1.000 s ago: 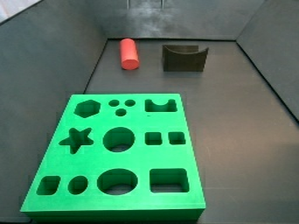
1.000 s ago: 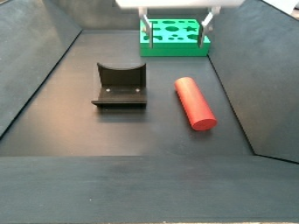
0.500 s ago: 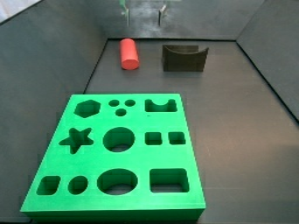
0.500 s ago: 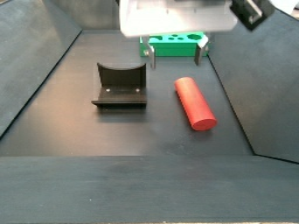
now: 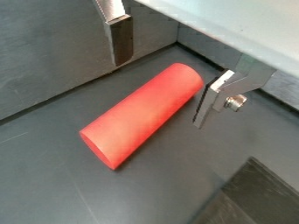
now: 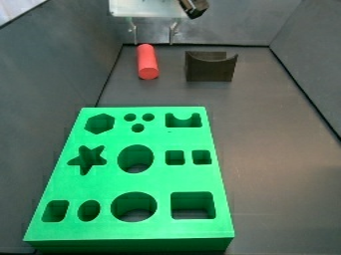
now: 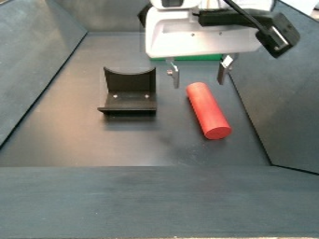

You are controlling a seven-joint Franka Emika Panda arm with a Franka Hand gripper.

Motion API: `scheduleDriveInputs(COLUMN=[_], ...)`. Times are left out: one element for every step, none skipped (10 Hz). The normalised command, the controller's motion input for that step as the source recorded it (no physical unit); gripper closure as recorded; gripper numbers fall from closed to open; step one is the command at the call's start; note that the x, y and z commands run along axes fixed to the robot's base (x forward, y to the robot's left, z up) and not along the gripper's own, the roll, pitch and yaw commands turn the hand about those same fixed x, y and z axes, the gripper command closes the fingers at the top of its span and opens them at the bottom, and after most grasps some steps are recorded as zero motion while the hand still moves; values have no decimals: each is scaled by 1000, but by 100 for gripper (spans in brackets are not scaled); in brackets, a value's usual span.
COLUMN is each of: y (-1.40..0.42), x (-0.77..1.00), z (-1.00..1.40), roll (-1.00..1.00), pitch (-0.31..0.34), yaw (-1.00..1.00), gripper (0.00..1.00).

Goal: Pick up the oval object. Move up. Place the oval object on the fixture. Regrasp the oval object. Move to above the board. Insert the oval object.
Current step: Pick up the oval object.

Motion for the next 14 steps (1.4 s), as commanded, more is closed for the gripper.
scheduleDriveInputs(y=[120, 74, 0, 0, 0, 0, 54, 43, 0, 0, 0, 0, 0, 0], x=[-260, -234, -117, -97, 0, 0, 0, -57, 0, 0, 0, 0, 0, 0], z=[-537, -580, -554, -589, -609, -549, -491, -623, -166, 0, 0, 0, 0, 0], roll=[-87, -83, -111, -159, -216, -217, -210, -197, -79, 0, 0, 0, 0, 0], pitch=[-126, -119, -119, -146, -149, -140, -139, -140, -19, 0, 0, 0, 0, 0], yaw=[0, 54, 97, 49, 49, 46, 31, 31, 0, 0, 0, 0, 0, 0], gripper=[0, 0, 0, 0, 0, 0, 0, 0, 0, 0, 100, 100, 100, 100])
